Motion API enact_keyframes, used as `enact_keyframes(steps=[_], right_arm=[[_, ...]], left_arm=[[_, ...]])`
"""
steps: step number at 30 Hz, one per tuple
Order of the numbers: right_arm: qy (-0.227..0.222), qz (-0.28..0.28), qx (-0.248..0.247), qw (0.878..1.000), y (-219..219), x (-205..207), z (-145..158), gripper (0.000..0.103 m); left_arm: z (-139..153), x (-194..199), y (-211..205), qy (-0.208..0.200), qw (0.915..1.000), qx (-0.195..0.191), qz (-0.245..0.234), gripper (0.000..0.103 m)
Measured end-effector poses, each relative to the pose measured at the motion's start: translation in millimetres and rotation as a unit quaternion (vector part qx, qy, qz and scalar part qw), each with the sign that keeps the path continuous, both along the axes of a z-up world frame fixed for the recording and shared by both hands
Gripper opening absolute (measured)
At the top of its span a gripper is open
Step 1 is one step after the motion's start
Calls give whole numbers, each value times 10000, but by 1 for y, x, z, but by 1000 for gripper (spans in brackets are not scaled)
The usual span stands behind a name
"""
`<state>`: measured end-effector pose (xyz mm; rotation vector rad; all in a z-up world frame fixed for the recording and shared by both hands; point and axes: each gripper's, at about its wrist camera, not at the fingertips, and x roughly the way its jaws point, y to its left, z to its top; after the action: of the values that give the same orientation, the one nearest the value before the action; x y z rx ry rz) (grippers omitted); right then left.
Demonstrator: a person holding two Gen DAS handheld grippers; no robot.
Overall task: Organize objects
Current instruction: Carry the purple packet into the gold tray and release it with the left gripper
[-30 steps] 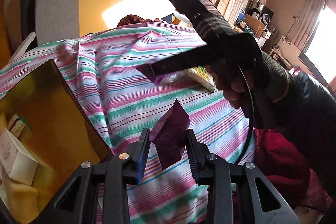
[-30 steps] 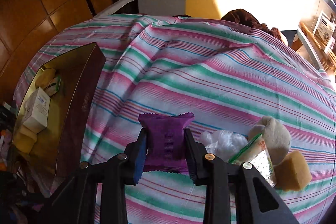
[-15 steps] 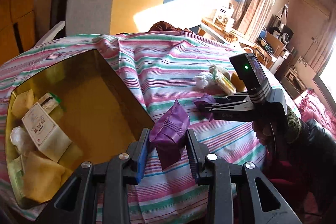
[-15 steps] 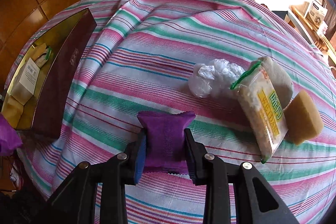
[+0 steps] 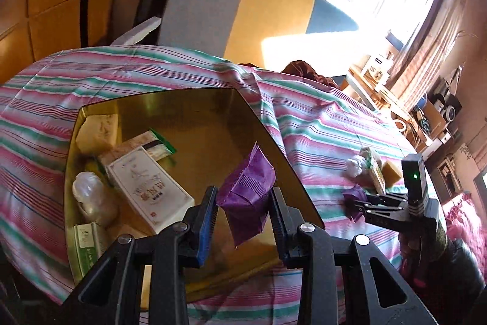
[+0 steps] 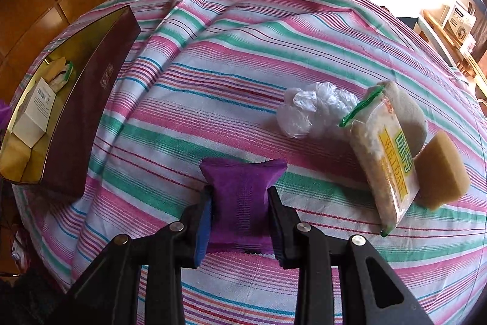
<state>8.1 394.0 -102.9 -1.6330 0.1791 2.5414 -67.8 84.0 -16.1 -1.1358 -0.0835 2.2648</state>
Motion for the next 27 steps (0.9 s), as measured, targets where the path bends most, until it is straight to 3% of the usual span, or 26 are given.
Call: enact_keyframes(steps=[12,27], right_arm=[[-6,95,147,9998,-3,-2,2,33],[-5,107,171,9998,-5,-2,2,33]], left_arm=[[-18,-113,-12,-551,9950,-229,801,33],[-56,-184,30,-913,9877,-873,918,34]])
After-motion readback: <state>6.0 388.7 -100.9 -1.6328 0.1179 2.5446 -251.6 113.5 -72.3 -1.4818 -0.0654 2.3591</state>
